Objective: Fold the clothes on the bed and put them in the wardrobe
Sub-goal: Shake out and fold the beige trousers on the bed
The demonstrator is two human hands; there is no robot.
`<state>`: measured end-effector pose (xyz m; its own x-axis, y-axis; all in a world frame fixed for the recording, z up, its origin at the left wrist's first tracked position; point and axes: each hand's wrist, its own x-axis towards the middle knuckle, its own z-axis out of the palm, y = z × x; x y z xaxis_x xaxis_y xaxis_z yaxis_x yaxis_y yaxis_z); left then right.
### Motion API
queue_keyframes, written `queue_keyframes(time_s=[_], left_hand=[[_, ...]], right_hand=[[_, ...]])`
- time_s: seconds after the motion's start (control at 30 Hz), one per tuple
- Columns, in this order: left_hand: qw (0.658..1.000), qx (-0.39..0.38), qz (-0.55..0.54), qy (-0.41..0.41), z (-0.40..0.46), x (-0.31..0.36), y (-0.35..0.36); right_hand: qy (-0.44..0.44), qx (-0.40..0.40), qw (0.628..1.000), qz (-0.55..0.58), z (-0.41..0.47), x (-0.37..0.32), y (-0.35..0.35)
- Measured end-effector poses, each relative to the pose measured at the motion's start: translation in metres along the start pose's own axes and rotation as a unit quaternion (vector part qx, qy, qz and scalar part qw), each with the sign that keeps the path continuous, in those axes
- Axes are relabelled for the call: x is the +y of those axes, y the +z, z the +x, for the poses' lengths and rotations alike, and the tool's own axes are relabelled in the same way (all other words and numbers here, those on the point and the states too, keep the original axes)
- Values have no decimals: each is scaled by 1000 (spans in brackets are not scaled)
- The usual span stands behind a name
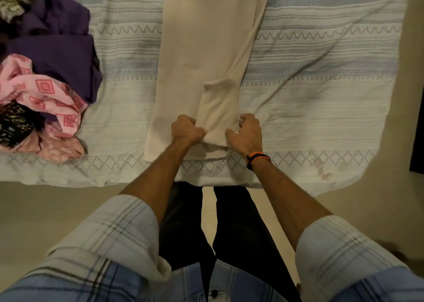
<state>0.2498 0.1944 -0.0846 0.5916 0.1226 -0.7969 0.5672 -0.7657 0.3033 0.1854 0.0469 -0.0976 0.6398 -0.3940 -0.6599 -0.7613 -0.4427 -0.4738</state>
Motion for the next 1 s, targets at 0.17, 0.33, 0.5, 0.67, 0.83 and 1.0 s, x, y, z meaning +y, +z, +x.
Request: queue_keyframes(time_s=[0.17, 0.33, 0.5, 0.67, 0.83, 1.0], left_hand=[[999, 20, 43, -11, 2, -11, -7], [995, 94, 32, -9, 7, -27, -23], [986, 144, 67, -54, 14, -49, -43], [998, 39, 21, -38, 29, -72, -63], [999, -38, -1, -3, 36, -78, -73], [998, -68, 1, 10, 41, -82, -80]], right_hand=[[26, -10, 1000, -10, 5, 2, 2], [57, -26, 998, 28, 6, -8, 6], [115, -38, 989, 89, 7, -12, 11], [144, -30, 979, 140, 4, -9, 19], [159, -17, 968, 191, 2, -6, 32], [151, -8, 964, 218, -3, -5, 35]])
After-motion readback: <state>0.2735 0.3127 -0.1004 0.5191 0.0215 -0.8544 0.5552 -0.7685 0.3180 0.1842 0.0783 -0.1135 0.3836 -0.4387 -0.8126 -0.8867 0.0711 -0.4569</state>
